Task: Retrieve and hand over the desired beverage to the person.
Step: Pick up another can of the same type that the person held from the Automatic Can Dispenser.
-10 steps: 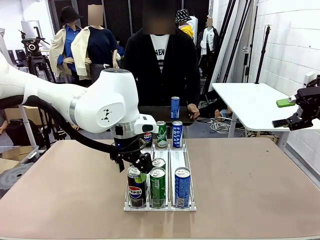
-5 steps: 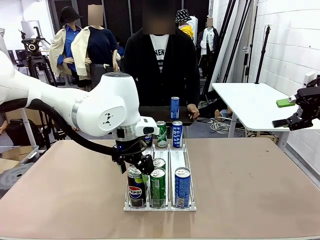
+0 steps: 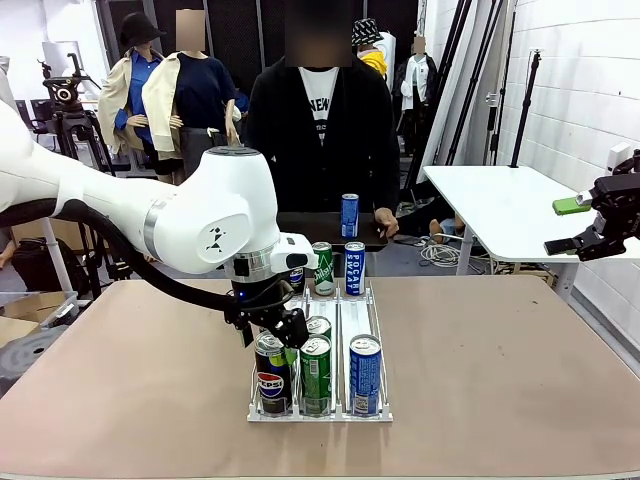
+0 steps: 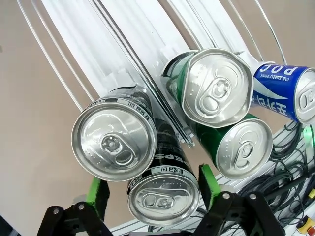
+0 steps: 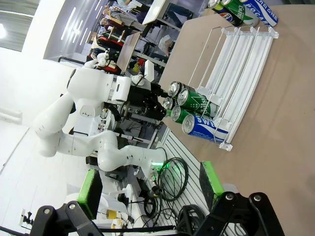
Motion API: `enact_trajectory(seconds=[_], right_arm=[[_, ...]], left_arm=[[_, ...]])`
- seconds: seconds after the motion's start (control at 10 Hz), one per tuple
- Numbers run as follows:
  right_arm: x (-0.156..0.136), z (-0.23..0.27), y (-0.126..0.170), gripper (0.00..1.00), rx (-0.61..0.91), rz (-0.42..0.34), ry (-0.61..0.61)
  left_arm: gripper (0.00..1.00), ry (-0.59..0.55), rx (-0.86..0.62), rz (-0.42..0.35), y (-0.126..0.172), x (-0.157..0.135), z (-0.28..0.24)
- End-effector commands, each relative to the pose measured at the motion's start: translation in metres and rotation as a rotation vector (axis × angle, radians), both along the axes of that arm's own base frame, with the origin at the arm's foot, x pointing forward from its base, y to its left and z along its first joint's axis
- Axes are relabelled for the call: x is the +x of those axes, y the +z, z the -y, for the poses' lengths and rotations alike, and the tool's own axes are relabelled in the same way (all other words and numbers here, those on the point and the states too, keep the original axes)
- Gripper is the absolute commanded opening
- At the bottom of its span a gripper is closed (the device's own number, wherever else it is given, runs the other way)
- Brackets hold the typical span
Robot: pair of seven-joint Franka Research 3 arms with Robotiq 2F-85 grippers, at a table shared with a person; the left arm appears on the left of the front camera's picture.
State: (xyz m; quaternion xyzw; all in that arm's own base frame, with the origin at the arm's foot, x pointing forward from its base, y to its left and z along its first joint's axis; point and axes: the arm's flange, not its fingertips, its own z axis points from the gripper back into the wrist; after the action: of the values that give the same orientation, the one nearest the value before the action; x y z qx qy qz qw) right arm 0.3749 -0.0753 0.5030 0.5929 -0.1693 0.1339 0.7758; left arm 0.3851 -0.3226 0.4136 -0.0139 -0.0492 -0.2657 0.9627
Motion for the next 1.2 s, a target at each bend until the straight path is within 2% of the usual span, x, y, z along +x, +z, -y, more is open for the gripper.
enact_trajectory(seconds=[0.0, 0.3, 0.6, 0.7, 0.8, 1.1], right_arm=[[-0.0046, -0.0012, -0.0020, 1.00, 0.003, 0.002, 0.006], [-0.0046, -0.0012, -0.0020, 1.00, 0.003, 0.002, 0.006], [-0.0046, -0.0012, -0.0020, 1.00, 0.003, 0.002, 0.006], [-0.0046, -0.0012, -0.0020, 1.00, 0.003, 0.002, 0.006], [-0.0046, -0.0012, -0.0020, 1.00, 0.003, 0.002, 0.006], [-0.0046, -0.0012, -0.0020, 1.00, 0.003, 0.002, 0.006]], left_arm=[[0.55, 0.022, -0.016, 0.007, -0.0020, -0.0018, 0.0006], [0.00, 0.024, -0.021, -0.003, -0.0019, -0.0027, 0.0002], [0.00, 0.022, -0.025, -0.018, -0.0011, -0.0033, 0.0002], [0.00, 0.041, 0.014, -0.061, 0.0001, -0.0051, -0.0049], [0.00, 0.003, -0.007, -0.003, 0.0005, -0.0007, 0.0014], [0.00, 0.003, -0.007, -0.003, 0.0005, -0.0007, 0.0014]])
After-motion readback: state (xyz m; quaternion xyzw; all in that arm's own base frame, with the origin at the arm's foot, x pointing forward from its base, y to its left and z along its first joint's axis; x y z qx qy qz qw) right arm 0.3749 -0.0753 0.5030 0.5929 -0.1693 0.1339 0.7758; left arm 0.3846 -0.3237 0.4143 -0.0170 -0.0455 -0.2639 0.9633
